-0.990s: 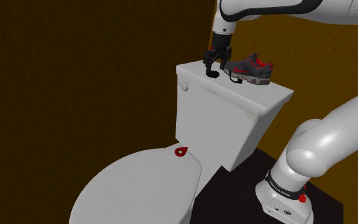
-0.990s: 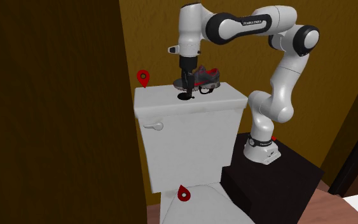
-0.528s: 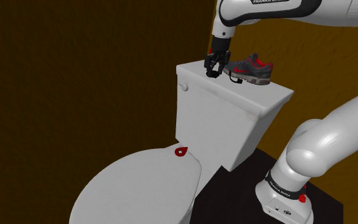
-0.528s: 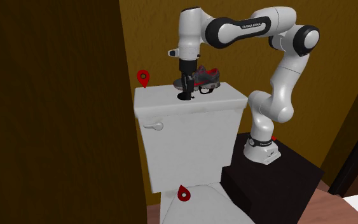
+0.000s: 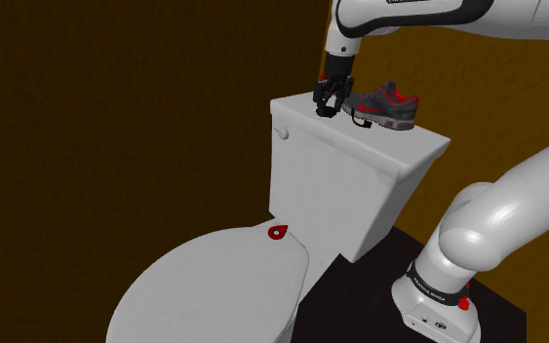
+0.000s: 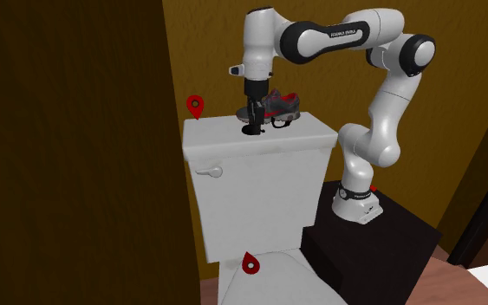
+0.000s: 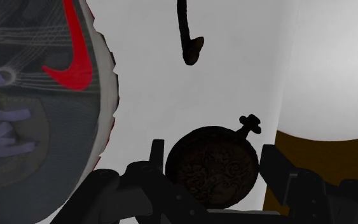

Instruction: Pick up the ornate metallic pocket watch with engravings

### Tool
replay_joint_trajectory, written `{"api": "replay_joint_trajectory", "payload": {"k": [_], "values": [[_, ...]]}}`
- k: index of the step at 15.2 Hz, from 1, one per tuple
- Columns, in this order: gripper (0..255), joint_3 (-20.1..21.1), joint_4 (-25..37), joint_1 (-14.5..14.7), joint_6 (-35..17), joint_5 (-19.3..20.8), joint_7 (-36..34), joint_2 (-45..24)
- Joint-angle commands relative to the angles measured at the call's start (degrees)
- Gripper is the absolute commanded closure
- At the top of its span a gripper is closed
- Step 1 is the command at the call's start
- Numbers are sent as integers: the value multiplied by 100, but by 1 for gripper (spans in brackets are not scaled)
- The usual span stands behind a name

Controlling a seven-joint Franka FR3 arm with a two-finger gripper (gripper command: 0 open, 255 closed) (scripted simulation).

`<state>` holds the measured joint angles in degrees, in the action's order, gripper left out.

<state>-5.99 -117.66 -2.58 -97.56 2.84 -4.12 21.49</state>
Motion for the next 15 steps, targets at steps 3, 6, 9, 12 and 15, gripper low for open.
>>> {"api": "replay_joint_trajectory", "payload": {"k": [3, 6, 9, 12, 15], "values": [[255, 8, 339, 5, 304, -8, 5, -37], [255, 11, 617, 8, 534, -14, 11, -86], [255, 13, 908, 12, 765, -21, 19, -146], [255, 15, 1213, 15, 998, -28, 27, -217], [255, 15, 1334, 16, 1089, -31, 30, -248]]}}
